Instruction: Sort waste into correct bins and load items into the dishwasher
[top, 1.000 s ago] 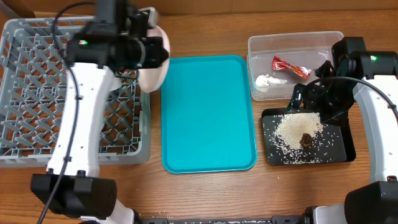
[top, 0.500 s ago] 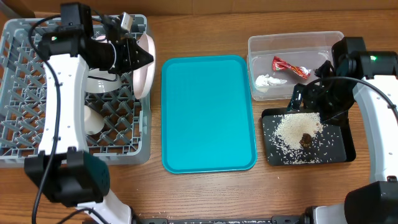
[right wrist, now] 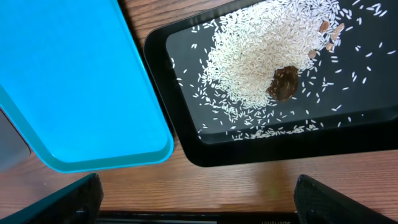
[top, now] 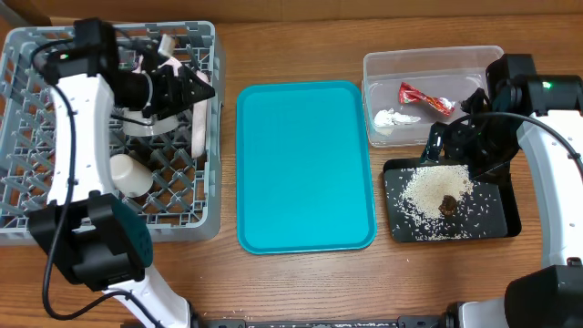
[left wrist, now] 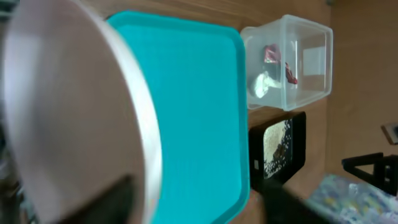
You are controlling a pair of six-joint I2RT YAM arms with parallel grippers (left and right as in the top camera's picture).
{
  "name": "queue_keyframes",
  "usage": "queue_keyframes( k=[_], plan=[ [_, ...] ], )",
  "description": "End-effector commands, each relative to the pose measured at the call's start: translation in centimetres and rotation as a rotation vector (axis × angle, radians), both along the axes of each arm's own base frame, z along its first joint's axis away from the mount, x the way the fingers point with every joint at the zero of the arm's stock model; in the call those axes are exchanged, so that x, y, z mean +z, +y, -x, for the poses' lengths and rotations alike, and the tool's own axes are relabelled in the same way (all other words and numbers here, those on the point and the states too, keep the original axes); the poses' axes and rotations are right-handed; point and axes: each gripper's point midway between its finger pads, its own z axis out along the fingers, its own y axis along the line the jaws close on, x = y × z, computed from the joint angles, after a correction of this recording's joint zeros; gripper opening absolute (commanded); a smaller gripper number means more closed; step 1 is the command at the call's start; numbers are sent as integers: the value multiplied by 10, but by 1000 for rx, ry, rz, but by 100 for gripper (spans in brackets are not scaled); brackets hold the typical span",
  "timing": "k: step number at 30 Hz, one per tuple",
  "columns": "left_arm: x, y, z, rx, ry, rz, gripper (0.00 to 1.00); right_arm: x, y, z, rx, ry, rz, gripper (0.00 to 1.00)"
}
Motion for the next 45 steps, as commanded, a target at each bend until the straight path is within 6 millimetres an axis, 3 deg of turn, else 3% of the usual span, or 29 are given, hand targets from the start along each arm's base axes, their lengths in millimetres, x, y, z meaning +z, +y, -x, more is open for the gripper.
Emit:
queue_keyframes(
  k=[1,5,10,14,17,21,25,30,36,39,45],
  plan=[
    [0,19,3,56,32,-47,100,10,0,0,3,-39,5,100],
    [2,31,8,133,69,-143,100,11,3,-12,8,-88,-3,100],
    [6,38,17,129,50,-344,100,19,19,-51,52,-261,-33,100],
    [3,25,33,-38,25,-476,100,29,30,-82,139,-417,6,100],
    [6,6,41,-104,20,-494,100,31,29,-88,142,-442,36,100],
    [23,-10,57,-141,-6,-498,100,23,26,-70,140,-362,41,100],
    [55,-14,80,-125,-69,-502,100,24,23,-60,139,-338,56,100],
    [92,-19,117,-124,-200,-533,100,47,23,-57,130,-472,58,100],
    [125,-24,154,-80,-477,-581,100,59,21,-24,123,-650,60,100],
    [129,-21,181,-24,-587,-584,100,55,20,2,83,-700,48,100],
    [111,-19,236,43,-703,-568,100,50,18,50,53,-752,36,100]
  ],
)
